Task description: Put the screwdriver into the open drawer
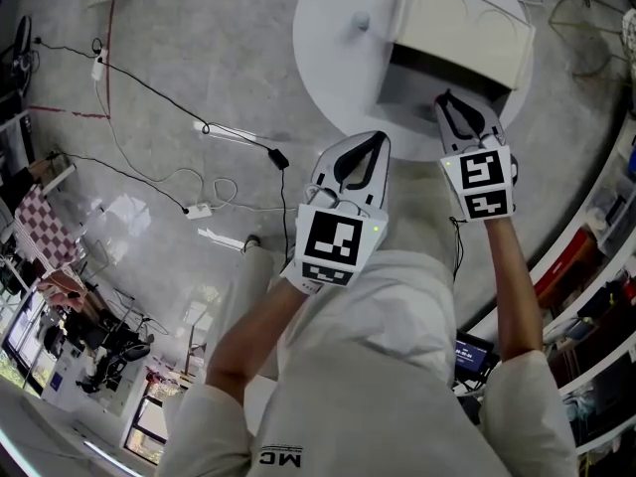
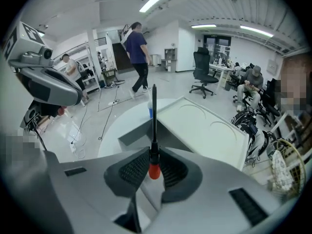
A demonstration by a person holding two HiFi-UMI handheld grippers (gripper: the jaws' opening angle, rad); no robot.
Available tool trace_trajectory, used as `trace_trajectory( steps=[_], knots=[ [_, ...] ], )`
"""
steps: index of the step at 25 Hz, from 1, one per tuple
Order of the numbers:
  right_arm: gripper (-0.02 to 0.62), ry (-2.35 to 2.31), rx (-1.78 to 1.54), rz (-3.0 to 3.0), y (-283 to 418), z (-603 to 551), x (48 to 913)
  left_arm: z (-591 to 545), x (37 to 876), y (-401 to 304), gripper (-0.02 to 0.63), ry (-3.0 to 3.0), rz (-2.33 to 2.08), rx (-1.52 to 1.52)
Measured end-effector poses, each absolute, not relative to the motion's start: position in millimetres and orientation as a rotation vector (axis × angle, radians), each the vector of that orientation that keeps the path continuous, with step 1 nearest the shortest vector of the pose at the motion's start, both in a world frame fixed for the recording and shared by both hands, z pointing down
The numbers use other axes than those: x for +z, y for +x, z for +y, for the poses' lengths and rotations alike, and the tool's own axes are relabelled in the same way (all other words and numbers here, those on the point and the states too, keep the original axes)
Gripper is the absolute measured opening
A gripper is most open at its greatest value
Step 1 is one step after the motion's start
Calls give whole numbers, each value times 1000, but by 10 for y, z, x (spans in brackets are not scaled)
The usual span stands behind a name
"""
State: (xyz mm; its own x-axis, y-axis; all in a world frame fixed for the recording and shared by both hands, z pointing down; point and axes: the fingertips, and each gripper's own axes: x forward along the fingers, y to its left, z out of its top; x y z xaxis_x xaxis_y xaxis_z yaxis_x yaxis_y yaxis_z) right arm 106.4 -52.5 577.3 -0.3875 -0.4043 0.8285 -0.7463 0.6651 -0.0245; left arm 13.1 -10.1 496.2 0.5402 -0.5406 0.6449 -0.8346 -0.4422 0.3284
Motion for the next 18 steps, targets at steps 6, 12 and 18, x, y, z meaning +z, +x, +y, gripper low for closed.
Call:
trace_trajectory(
  steps=[6,12,18],
  knots=[
    [118,847,498,-1961,1052,-522,5997,-102,5019,155,11,2140,-1101,608],
    [118,751,484,-1874,1048,-542,6279,-129,5058,172,11,2125,-1109,602],
    [117,664,516,-1788,1019,-573,6473,-175,5069,114,11,2102,-1132,587]
  ],
)
